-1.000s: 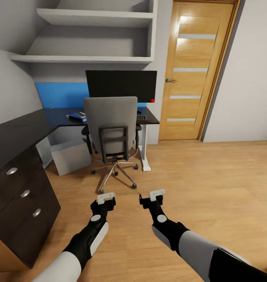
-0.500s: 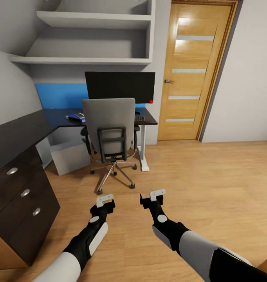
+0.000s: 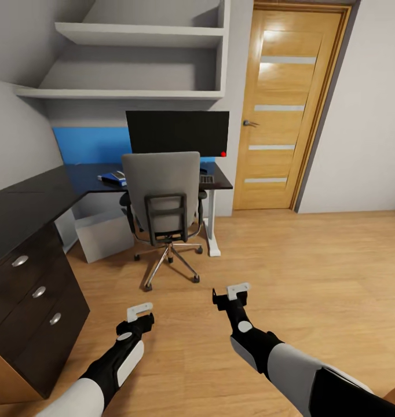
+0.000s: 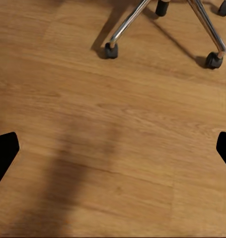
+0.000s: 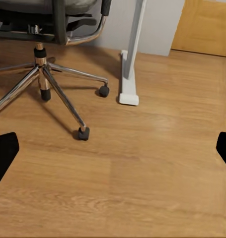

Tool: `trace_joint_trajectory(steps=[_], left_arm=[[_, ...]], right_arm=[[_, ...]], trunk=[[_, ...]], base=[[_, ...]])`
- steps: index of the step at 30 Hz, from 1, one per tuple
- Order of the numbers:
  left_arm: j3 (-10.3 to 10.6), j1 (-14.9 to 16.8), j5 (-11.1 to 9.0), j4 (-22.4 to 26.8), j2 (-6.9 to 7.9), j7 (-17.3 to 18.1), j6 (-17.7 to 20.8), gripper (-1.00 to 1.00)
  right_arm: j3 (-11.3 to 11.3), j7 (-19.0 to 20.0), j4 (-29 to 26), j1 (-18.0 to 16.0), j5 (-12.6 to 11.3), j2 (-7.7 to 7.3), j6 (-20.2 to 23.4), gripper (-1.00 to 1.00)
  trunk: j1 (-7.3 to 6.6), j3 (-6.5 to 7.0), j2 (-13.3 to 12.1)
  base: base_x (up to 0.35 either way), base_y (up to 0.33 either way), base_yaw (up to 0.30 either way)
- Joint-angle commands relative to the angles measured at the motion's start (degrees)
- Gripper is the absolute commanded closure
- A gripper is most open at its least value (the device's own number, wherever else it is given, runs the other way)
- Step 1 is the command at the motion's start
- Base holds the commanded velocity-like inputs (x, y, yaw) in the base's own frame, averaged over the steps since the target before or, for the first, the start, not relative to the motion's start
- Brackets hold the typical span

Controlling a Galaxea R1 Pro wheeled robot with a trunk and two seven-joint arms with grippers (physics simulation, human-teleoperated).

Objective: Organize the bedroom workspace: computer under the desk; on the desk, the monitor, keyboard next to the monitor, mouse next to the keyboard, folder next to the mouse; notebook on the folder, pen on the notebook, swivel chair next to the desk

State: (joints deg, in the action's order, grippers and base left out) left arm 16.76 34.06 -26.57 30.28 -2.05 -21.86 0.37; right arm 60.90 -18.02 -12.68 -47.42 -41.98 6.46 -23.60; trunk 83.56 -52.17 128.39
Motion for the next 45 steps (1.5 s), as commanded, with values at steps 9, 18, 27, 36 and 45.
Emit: trace_joint_trajectory(steps=[9,18,27,36,45], left_arm=[[0.70,0.04,-0.42,-13.72,0.06,-0.47,-8.97,-1.00],[0.74,0.04,-0.44,-23.44,-0.66,-0.21,-17.08,-1.00],[0.63,-1.25,-0.50,-28.83,-0.75,-0.21,-23.35,-1.00],[0.57,-5.52,-0.50,-29.03,-0.65,-0.08,-24.27,-1.00],[0.50,-9.61,-0.50,-29.05,0.42,-0.03,-24.58,-1.00]], right_arm=[[0.50,-4.22,2.91,6.68,-0.37,-0.01,-9.62,-1.00],[0.56,-5.81,4.00,10.72,-0.35,0.01,-15.09,-1.00],[0.54,-5.81,4.90,15.00,-0.57,0.04,-17.88,-1.00],[0.57,-5.78,5.90,18.10,-1.37,0.04,-17.89,-1.00],[0.53,-5.80,9.14,21.01,-3.59,0.06,-18.02,-1.00]], trunk=[[-1.99,1.57,-3.60],[-3.97,3.18,-7.21],[-5.95,4.80,-10.82],[-7.92,6.41,-14.43],[-9.90,8.03,-18.04]], base=[[0.000,0.000,0.000],[0.000,0.000,0.000],[0.000,0.000,0.000],[0.000,0.000,0.000],[0.000,0.000,0.000]])
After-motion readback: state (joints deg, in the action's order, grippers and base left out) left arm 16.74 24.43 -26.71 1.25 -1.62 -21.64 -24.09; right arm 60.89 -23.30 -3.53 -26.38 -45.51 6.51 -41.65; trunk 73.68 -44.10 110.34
